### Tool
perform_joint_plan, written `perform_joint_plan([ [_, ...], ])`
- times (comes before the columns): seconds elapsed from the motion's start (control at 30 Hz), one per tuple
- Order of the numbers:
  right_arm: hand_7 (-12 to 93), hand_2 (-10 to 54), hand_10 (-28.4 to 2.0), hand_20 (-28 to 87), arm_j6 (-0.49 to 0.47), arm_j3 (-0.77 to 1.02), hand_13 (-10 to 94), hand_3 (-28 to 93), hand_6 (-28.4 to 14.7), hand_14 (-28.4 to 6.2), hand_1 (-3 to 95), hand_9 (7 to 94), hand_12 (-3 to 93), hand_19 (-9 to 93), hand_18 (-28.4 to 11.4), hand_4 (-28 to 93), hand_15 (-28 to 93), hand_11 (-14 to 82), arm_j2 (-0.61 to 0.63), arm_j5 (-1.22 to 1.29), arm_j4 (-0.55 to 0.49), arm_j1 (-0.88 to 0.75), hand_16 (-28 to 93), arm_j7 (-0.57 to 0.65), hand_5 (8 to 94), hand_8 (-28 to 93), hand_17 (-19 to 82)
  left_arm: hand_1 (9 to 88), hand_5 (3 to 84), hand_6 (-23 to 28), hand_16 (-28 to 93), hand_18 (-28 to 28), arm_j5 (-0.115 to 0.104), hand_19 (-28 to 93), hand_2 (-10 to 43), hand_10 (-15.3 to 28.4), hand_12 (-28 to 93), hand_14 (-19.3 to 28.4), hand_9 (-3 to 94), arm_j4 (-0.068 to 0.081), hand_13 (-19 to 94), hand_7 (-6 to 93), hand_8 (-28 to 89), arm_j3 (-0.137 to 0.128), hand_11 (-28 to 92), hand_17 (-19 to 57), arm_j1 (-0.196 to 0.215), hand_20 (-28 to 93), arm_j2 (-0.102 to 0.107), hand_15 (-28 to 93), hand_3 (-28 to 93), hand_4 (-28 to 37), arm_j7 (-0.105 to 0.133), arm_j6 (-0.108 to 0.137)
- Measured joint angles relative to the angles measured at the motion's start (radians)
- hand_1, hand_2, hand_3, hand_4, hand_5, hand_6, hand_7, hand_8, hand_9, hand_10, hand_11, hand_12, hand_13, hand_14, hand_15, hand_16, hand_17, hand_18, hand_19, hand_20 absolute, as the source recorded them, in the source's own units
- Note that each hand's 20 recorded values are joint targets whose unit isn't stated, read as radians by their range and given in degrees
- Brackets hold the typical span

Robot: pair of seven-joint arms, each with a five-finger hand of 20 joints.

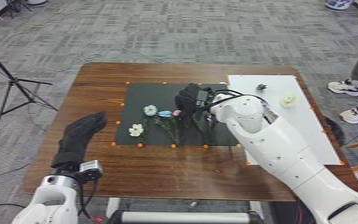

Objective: Arrange flowers

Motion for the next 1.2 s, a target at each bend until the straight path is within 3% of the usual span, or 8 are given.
perform_joint_plan([
  [0.37, 32, -6.9, -11.8, 59, -0.022, -0.006, 63, 72, 4.1, -14.2, 26.8, 76.2, 33.1, 74, -24.6, -20, 75, 44.3, 0.026, 0.031, -0.026, 0.013, 45, 0.0, 70.5, -15, 27, 24.5, 45.9, 4.9, 1, 11.6, 0.0, 6, 2.3, 12.8, 10, 16.2, 44.1, -0.001, 32, 14.9, -8, 0.0, 19, 1.7, 0.006, 14, -0.001, 15, 71, -24.4, -0.001, 0.0],
  [0.47, 32, -8.0, -13.5, 55, -0.046, -0.007, 57, 72, 3.6, -15.2, 23.1, 68.5, 31.3, 65, -23.9, -20, 62, 39.9, 0.046, 0.046, -0.054, 0.018, 38, 0.007, 64.6, -15, 24, 24.6, 45.9, 4.9, 1, 11.6, 0.0, 6, 2.3, 12.8, 10, 16.3, 44.1, -0.001, 32, 14.9, -8, 0.0, 19, 1.7, 0.007, 14, -0.001, 15, 71, -24.4, -0.002, 0.0],
  [0.57, 31, -8.3, -13.6, 51, -0.126, -0.004, 54, 72, 2.7, -15.3, 21.8, 64.4, 29.1, 59, -23.5, -20, 53, 35.9, 0.078, 0.052, -0.125, 0.018, 33, 0.029, 60.6, -14, 21, 24.6, 45.8, 4.9, 1, 11.7, 0.0, 6, 2.3, 12.6, 10, 16.2, 44.2, -0.001, 32, 15.1, -8, 0.0, 19, 1.6, 0.007, 14, 0.0, 15, 71, -24.3, -0.002, 0.0],
  [0.7, 30, -8.3, -13.8, 51, -0.239, 0.015, 53, 72, 2.4, -15.6, 20.8, 63.3, 28.6, 58, -23.4, -19, 52, 34.8, 0.123, 0.07, -0.227, 0.019, 32, 0.044, 59.9, -14, 20, 24.6, 45.8, 4.9, 1, 11.7, 0.0, 6, 2.3, 12.7, 10, 16.2, 44.2, -0.001, 32, 15.1, -8, 0.0, 19, 1.6, 0.007, 14, 0.001, 15, 71, -24.3, -0.002, 0.0],
  [0.93, 30, -8.3, -13.7, 50, -0.238, 0.086, 53, 71, 2.2, -15.5, 20.9, 63.6, 28.2, 59, -23.4, -19, 53, 34.5, 0.198, 0.208, -0.309, 0.009, 32, 0.068, 60.6, -14, 20, 24.5, 45.8, 4.9, 1, 11.7, 0.0, 6, 2.3, 12.7, 10, 16.2, 44.2, -0.007, 32, 15.1, -8, -0.009, 19, 1.5, 0.019, 14, 0.005, 15, 71, -24.2, 0.001, 0.0],
  [1.2, 30, -7.4, -13.5, 50, -0.212, 0.1, 54, 71, 2.7, -15.2, 21.6, 65.0, 28.1, 59, -23.3, -19, 53, 34.9, 0.211, 0.185, -0.288, 0.015, 32, 0.068, 61.8, -14, 20, 24.6, 45.8, 5.0, 1, 11.8, 0.0, 6, 2.3, 12.8, 10, 16.2, 44.2, -0.005, 32, 14.9, -8, -0.003, 19, 1.5, 0.018, 14, 0.005, 15, 71, -24.2, 0.0, 0.0],
])
